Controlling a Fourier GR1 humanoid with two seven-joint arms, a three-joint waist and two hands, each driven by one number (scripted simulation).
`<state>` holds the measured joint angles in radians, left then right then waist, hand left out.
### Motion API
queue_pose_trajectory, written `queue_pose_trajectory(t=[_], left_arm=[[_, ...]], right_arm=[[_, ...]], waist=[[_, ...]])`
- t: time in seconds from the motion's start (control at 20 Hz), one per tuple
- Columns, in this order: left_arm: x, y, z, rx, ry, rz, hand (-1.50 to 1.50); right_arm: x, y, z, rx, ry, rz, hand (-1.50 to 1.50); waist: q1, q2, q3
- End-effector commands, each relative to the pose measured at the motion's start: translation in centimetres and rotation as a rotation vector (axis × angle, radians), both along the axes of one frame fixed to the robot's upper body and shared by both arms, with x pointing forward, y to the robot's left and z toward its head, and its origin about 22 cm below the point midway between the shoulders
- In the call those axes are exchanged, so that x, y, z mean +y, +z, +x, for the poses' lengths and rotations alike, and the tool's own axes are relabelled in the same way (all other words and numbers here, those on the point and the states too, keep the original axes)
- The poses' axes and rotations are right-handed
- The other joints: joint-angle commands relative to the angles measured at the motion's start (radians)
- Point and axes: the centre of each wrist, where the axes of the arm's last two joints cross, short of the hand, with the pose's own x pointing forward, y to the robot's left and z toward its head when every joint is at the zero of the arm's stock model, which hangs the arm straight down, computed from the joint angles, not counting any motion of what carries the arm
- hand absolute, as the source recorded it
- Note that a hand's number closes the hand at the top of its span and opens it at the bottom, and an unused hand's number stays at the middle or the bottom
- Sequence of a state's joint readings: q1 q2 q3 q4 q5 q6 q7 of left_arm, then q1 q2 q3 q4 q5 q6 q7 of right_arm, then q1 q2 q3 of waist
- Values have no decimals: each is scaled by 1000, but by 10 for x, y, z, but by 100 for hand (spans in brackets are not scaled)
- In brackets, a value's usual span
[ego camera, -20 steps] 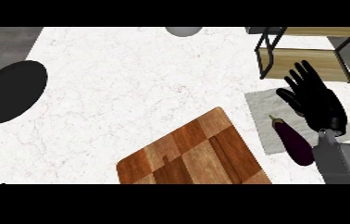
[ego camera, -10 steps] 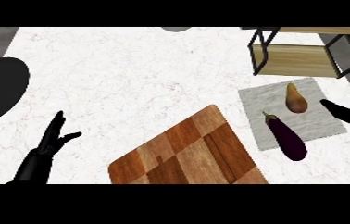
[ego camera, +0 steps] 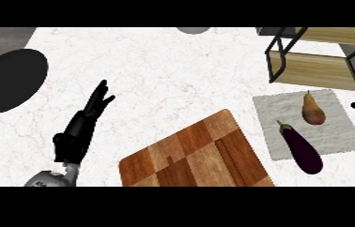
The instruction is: Pick the pear from the placemat and place it in the tiered shelf
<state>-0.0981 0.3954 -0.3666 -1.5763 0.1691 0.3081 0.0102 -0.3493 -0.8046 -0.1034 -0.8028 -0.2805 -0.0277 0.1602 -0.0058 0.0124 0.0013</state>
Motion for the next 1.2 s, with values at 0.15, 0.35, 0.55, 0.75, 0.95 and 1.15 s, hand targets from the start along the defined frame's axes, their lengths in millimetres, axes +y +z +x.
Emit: queue_pose_trajectory(t=[0.15, 0.35, 0.55, 0.75, 0.95, 1.15], left_arm=[[-7, 9, 31, -4, -41, 0, 0], [-4, 3, 32, -14, -52, 6, 0], [-13, 7, 37, -10, -44, 4, 0], [-7, -3, 35, -2, -42, 4, 0], [-9, -21, 32, 16, -43, -6, 0], [-26, -14, 40, 0, -28, -7, 0]], right_arm=[[-12, 72, 36, 207, 108, -53, -150], [6, 80, 56, 370, 248, -108, -150], [30, 89, 75, 569, 385, -184, -150], [63, 94, 97, 682, 451, -283, -150], [70, 115, 113, 714, 459, -255, -150], [83, 112, 116, 702, 466, -271, -150]], waist=[[34, -3, -1], [43, -3, -1], [50, -2, -1], [39, -6, -2], [28, -7, -2], [11, -12, -2]])
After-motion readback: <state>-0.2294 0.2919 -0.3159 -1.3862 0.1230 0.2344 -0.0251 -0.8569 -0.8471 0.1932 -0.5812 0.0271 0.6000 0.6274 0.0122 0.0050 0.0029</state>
